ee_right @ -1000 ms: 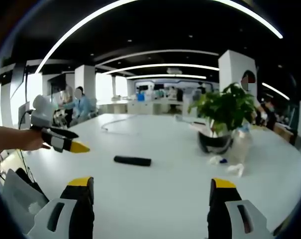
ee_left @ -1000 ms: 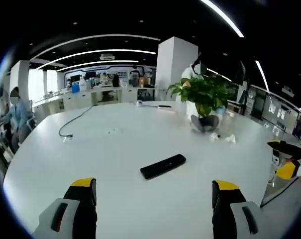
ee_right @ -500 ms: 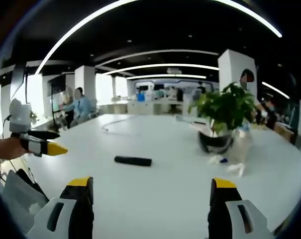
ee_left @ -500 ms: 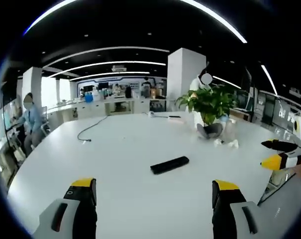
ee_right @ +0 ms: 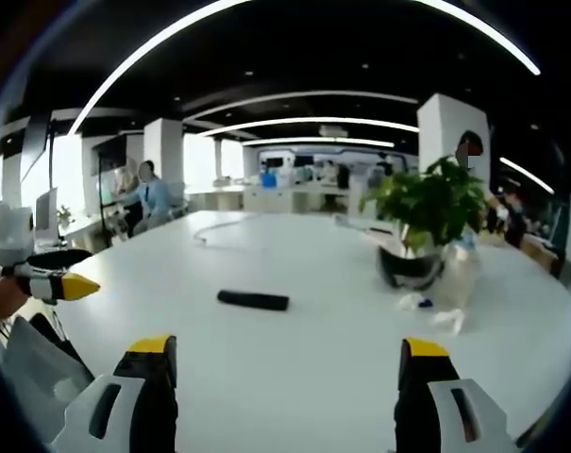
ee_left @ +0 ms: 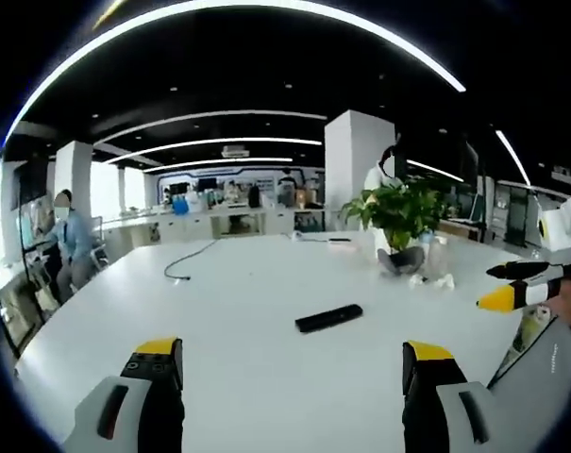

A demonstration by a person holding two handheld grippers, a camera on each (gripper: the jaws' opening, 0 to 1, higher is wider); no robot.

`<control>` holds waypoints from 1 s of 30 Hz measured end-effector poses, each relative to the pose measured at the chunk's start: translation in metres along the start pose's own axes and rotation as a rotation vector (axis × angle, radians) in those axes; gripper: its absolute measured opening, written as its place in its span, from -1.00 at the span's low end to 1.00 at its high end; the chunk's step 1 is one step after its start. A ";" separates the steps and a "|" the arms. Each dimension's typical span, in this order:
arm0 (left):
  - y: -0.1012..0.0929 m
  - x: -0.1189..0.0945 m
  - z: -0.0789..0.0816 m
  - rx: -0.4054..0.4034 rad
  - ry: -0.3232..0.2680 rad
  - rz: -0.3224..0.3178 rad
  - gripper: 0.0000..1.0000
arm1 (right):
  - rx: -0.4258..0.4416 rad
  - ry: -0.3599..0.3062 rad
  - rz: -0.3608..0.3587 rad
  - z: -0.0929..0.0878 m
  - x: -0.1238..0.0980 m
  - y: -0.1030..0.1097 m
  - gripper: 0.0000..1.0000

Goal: Press the specified remote control buttons in sequence, fully releasing each button before pressing the next.

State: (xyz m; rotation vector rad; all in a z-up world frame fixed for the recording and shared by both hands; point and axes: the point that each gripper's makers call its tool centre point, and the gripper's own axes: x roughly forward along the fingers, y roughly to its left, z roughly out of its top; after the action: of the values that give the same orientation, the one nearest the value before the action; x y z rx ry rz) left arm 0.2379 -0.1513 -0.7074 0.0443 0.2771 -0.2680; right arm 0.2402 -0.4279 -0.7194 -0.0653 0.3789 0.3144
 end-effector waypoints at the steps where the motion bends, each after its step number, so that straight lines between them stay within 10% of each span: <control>1: 0.002 0.001 -0.003 0.007 0.014 0.010 1.00 | -0.002 0.000 -0.001 0.000 0.000 0.000 0.93; 15: 0.016 0.003 -0.035 0.015 0.163 0.113 1.00 | -0.016 0.015 -0.012 -0.003 0.002 -0.001 0.94; 30: 0.020 -0.004 -0.015 -0.006 0.049 0.127 0.80 | -0.036 0.032 -0.006 -0.006 0.004 0.001 0.93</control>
State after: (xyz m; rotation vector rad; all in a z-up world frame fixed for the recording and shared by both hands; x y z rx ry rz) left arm 0.2359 -0.1298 -0.7203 0.0626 0.3225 -0.1397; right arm 0.2413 -0.4264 -0.7269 -0.1070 0.4051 0.3150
